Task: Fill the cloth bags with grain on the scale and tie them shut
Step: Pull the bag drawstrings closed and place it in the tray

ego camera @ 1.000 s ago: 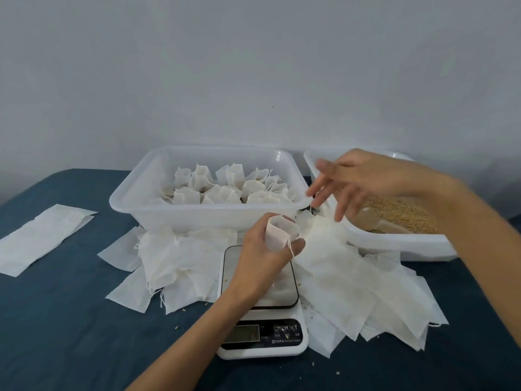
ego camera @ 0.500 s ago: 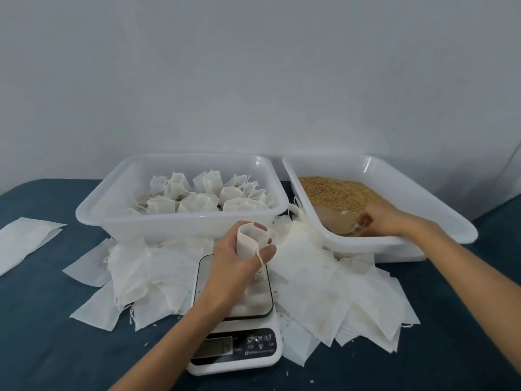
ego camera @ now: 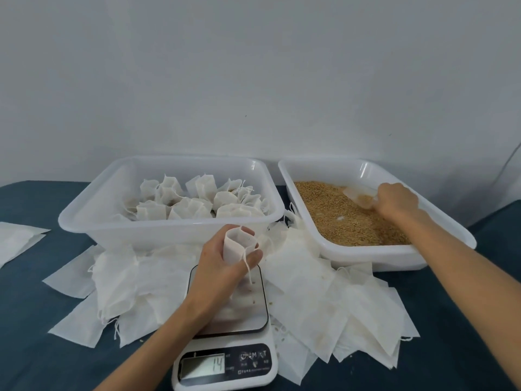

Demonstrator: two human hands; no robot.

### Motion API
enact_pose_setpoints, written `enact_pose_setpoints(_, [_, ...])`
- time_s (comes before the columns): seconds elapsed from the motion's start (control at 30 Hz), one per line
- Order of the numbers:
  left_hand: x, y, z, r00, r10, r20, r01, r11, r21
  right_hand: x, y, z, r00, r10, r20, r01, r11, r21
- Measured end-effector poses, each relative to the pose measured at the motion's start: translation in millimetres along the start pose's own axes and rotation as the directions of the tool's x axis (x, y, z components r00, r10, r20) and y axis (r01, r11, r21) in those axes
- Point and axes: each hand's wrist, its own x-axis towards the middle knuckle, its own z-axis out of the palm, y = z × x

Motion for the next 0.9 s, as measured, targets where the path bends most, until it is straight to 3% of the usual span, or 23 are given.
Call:
enact_pose_setpoints(0.13, [0.5, 0.8, -3.3, 1.0, -0.008, -0.005, 0.008, 1.0, 0.014, 3.8, -11.4, 0.5, 0.988, -0.131, 0.077, 0.141, 0.979, -0.148])
enact_pose_setpoints(0.27, [1.1, 2.4, -4.0, 1.0, 0.002, -0.011, -0.002, 1.0, 0.004, -0.2, -33.1, 5.9, 0.921, -0.363, 0.143, 0.375, 0.925, -0.068])
enact_pose_setpoints(0.4, [1.1, 3.6, -4.7, 1.0, 0.001, -0.01, -0.001, 1.0, -0.006, -4.5, -43.6, 6.5, 0.882, -0.455, 0.122, 0.46, 0.888, -0.019])
enact_pose_setpoints(0.63, [1.2, 1.6, -5.0, 1.0, 0.0, -0.003, 0.0, 1.0, -0.009, -13.5, -27.3, 4.4, 0.877, -0.463, 0.13, 0.425, 0.872, 0.242])
enact_pose_setpoints(0.77, [0.6, 1.6, -5.1, 1.0, -0.004, 0.004, 0.004, 1.0, -0.014, -18.0, -11.8, 9.1, 0.915, -0.38, 0.134, 0.299, 0.863, 0.406])
enact_pose_setpoints(0.9, [0.9, 5.5, -5.3, 1.0, -0.001, 0.005, 0.001, 1.0, -0.031, -19.2, -0.8, 10.8, 0.954, -0.286, 0.094, 0.218, 0.871, 0.439])
